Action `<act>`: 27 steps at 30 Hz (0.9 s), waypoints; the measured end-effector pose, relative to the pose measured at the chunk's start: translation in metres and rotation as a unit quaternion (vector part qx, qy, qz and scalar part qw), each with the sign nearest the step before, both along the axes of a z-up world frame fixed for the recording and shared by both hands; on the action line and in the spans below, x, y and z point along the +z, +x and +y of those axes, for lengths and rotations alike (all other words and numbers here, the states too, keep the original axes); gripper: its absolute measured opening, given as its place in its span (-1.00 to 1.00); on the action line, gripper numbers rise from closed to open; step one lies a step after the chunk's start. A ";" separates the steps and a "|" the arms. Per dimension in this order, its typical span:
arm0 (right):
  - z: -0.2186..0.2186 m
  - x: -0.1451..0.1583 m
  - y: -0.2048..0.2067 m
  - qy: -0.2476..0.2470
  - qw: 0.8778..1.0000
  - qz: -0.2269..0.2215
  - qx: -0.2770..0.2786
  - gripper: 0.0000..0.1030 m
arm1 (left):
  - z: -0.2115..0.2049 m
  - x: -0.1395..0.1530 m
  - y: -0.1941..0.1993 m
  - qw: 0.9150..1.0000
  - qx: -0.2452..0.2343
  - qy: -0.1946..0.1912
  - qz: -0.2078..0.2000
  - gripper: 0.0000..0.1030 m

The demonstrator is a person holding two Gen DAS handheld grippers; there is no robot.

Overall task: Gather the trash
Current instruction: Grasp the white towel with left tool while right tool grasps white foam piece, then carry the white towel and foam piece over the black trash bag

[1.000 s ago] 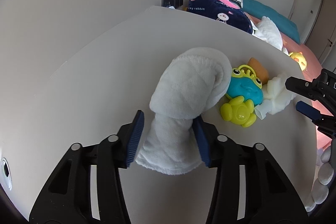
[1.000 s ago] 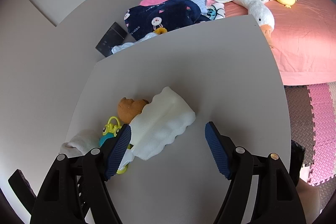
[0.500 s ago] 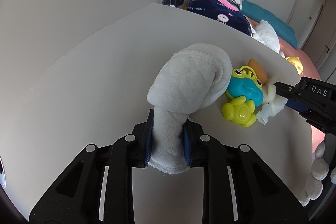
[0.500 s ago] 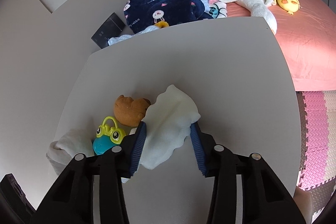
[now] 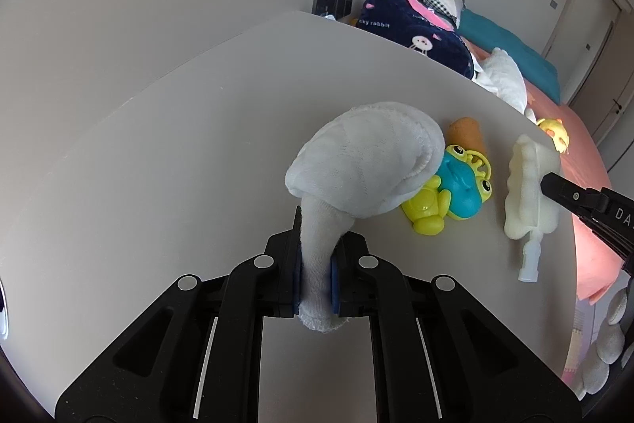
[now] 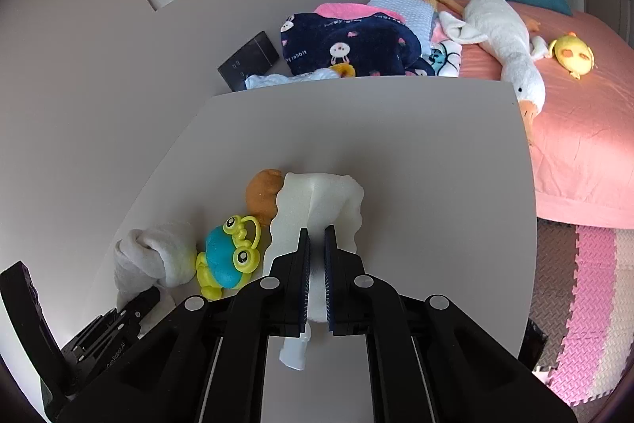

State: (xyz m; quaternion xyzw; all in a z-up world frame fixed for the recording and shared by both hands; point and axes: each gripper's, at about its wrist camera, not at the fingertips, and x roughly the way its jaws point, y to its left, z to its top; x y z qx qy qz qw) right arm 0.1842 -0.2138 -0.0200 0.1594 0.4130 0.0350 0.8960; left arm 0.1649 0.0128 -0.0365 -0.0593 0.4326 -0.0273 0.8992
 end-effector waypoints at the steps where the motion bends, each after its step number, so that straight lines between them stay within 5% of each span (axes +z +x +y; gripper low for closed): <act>1: 0.001 0.003 -0.003 -0.008 1.000 -0.007 0.003 -0.89 | -0.001 0.002 -0.002 1.000 0.000 0.000 -0.002 -0.82; 27: -0.042 0.066 -0.084 0.001 0.998 -0.066 0.013 -0.91 | -0.046 0.080 -0.070 0.996 -0.011 0.013 -0.085 -0.86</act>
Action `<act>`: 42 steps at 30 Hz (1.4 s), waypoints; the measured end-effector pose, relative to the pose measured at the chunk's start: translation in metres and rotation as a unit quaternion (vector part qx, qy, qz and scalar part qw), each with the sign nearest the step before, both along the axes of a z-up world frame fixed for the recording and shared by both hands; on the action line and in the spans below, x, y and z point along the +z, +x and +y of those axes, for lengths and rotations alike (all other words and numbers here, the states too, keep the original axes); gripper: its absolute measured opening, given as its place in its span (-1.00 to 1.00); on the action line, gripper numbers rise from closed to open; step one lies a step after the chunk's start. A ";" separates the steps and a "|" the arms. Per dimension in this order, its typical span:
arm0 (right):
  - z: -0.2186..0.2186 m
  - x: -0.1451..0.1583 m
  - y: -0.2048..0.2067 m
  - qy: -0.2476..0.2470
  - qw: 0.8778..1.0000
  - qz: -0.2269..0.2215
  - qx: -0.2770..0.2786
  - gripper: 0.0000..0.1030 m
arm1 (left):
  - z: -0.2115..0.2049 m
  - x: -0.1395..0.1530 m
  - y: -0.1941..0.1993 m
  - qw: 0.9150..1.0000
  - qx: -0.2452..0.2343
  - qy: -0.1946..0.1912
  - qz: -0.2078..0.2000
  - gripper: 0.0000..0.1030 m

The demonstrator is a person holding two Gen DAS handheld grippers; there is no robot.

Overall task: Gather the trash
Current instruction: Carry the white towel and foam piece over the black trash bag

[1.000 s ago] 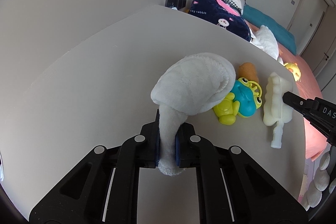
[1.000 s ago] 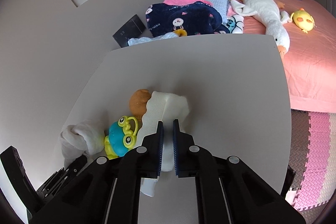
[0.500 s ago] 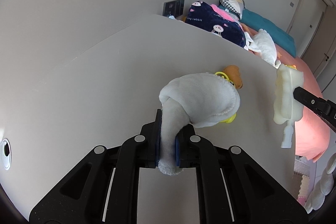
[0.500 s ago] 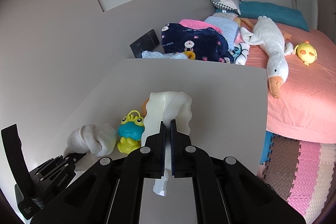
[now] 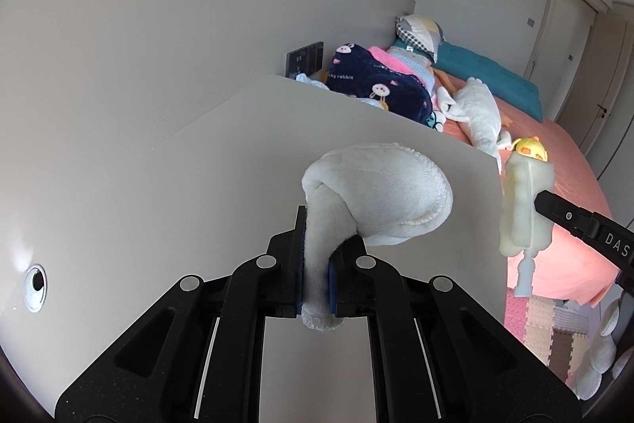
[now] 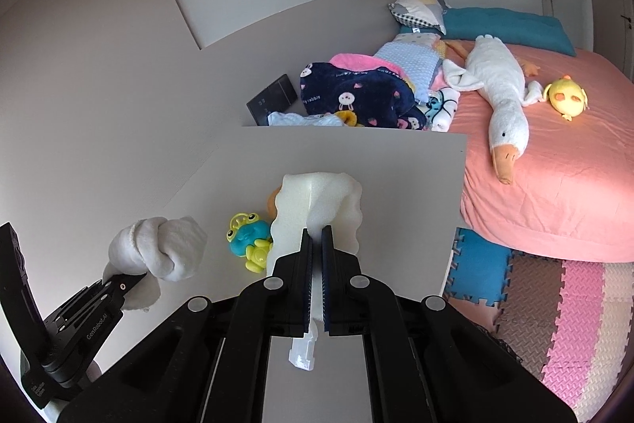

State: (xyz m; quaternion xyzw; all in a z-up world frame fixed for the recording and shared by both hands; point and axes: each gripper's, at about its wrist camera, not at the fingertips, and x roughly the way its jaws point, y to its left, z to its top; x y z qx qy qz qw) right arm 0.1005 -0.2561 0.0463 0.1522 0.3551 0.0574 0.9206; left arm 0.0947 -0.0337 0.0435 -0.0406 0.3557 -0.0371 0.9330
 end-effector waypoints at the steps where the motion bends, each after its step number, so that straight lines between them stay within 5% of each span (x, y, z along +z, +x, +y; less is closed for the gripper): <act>1: -0.003 0.002 -0.004 0.001 1.000 -0.001 -0.001 -0.91 | -0.004 0.002 -0.003 1.000 -0.004 0.001 -0.002 -0.86; 28: -0.103 0.021 -0.085 0.004 0.997 -0.013 -0.070 -0.91 | -0.113 0.017 -0.047 0.995 -0.097 -0.002 -0.009 -0.86; 42: -0.157 0.016 -0.111 -0.004 0.993 -0.002 -0.114 -0.91 | -0.181 0.004 -0.070 0.983 -0.183 0.015 0.016 -0.86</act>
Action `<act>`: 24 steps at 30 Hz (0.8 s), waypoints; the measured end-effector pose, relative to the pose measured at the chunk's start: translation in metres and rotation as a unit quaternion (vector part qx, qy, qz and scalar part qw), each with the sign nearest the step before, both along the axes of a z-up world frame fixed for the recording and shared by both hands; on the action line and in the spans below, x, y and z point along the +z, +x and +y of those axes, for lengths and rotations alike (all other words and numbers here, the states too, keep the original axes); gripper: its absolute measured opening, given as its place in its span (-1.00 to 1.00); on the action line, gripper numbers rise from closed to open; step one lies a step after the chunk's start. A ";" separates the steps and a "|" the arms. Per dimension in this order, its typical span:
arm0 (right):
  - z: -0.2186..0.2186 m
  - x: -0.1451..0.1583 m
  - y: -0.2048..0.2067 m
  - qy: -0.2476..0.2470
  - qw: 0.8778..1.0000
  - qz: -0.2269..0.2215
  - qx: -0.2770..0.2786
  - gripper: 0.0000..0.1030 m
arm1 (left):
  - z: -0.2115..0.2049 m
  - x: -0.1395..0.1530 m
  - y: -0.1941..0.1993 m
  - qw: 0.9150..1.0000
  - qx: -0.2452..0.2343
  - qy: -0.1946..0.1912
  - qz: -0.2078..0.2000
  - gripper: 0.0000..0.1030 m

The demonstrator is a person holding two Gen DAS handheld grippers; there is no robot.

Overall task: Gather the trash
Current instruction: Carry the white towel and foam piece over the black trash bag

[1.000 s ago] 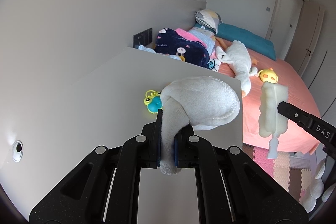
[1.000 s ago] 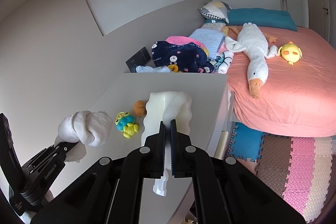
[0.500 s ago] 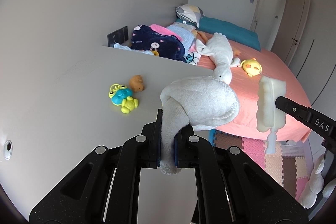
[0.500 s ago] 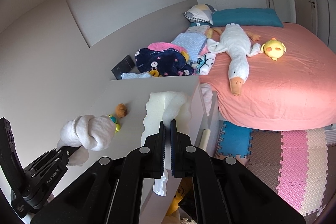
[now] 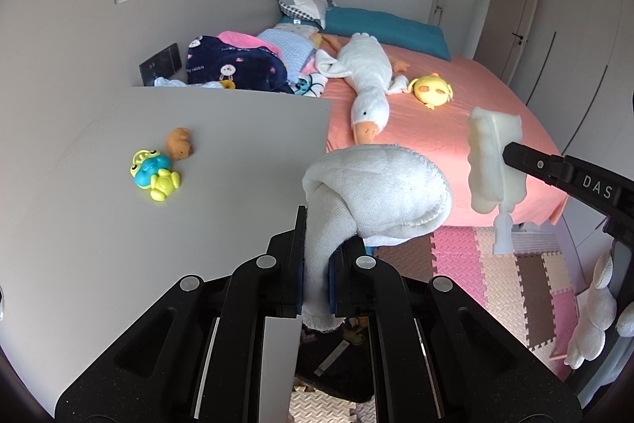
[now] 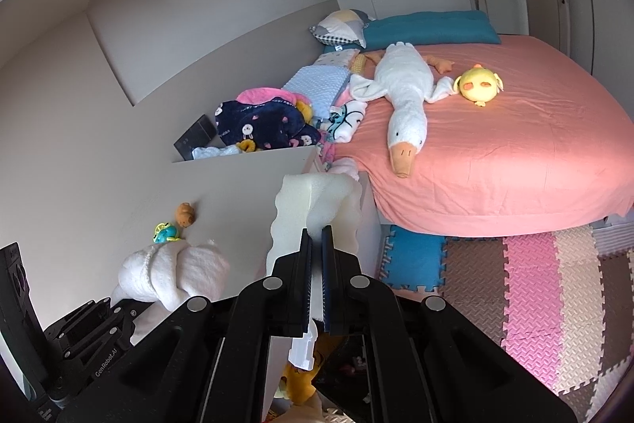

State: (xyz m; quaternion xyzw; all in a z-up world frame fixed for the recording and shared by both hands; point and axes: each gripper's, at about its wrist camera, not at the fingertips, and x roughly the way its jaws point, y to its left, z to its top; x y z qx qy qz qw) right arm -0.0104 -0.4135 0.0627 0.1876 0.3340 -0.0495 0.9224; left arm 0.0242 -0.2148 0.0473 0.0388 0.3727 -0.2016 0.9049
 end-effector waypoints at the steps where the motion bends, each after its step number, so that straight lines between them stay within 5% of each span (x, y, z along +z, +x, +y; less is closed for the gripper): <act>1: -0.003 0.000 -0.001 0.000 1.000 0.001 -0.002 -0.91 | -0.004 -0.001 -0.002 1.000 -0.006 0.003 0.002 -0.86; 13: -0.023 -0.009 -0.011 -0.019 0.999 0.027 -0.023 -0.89 | -0.035 -0.016 -0.033 0.997 -0.062 0.035 0.016 -0.86; 15: -0.022 -0.011 -0.009 -0.039 0.998 0.044 -0.025 -0.70 | -0.037 -0.017 -0.042 0.996 -0.086 0.033 0.021 -0.80; 16: -0.024 -0.011 -0.011 -0.040 0.998 0.045 -0.030 -0.33 | -0.039 -0.017 -0.046 0.995 -0.094 0.037 0.019 -0.61; 18: -0.026 -0.009 -0.017 -0.047 0.998 0.033 -0.039 0.25 | -0.039 -0.016 -0.051 0.995 -0.090 0.053 0.008 0.24; 19: -0.028 -0.008 -0.019 -0.052 0.997 0.029 -0.044 0.28 | -0.037 -0.014 -0.053 0.995 -0.086 0.054 -0.006 0.64; 24: -0.036 -0.005 -0.020 -0.049 0.997 0.026 -0.055 0.28 | -0.030 -0.008 -0.053 0.995 -0.067 0.062 -0.034 0.65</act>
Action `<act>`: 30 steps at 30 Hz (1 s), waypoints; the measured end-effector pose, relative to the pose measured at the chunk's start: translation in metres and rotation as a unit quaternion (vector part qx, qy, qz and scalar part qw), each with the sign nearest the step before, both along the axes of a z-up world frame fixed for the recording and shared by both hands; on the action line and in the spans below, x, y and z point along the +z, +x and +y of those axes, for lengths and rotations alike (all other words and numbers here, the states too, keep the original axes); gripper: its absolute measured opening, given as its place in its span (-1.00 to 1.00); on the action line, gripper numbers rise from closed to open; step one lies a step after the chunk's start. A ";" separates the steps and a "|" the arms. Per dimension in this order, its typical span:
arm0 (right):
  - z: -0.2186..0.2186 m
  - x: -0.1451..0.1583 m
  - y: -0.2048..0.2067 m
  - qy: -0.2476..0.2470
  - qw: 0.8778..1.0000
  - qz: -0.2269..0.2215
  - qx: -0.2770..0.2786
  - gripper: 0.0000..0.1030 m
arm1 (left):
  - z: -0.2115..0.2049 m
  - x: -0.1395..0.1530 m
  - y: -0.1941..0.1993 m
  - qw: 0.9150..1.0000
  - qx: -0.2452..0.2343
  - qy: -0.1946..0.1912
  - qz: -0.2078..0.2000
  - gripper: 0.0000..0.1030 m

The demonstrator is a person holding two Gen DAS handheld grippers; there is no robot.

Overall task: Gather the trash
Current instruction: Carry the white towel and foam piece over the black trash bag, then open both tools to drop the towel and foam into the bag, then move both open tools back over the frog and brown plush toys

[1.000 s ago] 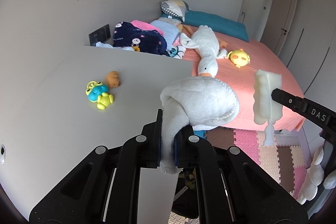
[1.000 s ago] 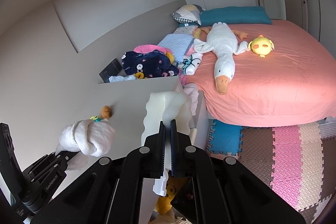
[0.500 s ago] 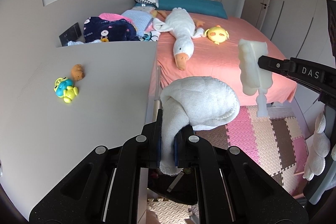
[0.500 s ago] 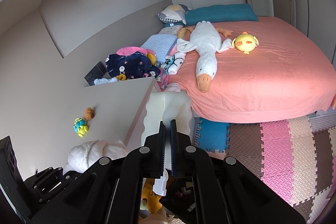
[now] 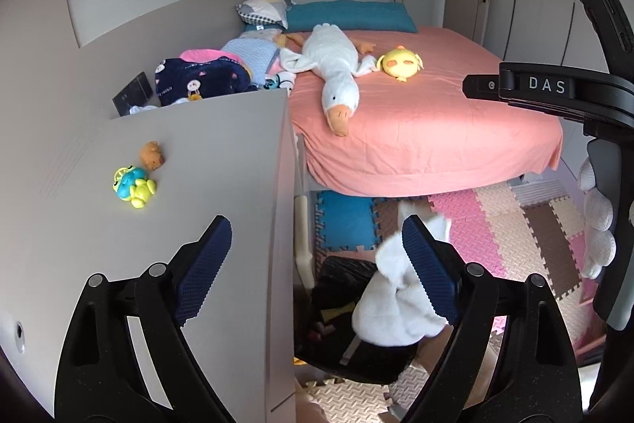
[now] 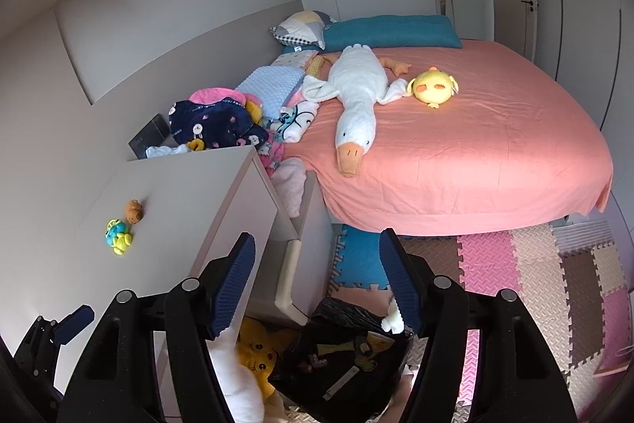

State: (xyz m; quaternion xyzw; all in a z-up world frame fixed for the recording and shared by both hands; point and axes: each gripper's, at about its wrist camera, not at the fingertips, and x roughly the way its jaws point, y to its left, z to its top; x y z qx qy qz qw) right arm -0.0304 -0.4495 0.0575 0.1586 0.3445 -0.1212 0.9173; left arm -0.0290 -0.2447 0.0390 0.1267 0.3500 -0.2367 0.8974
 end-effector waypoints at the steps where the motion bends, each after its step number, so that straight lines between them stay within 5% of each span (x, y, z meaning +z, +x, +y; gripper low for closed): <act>1: -0.001 0.000 0.000 0.001 1.000 0.000 0.000 0.28 | 0.002 0.001 0.002 1.000 0.005 0.000 -0.001 0.65; 30: 0.054 -0.021 0.050 0.003 0.998 0.020 0.066 0.28 | 0.062 -0.017 0.051 0.995 0.091 -0.022 0.034 0.66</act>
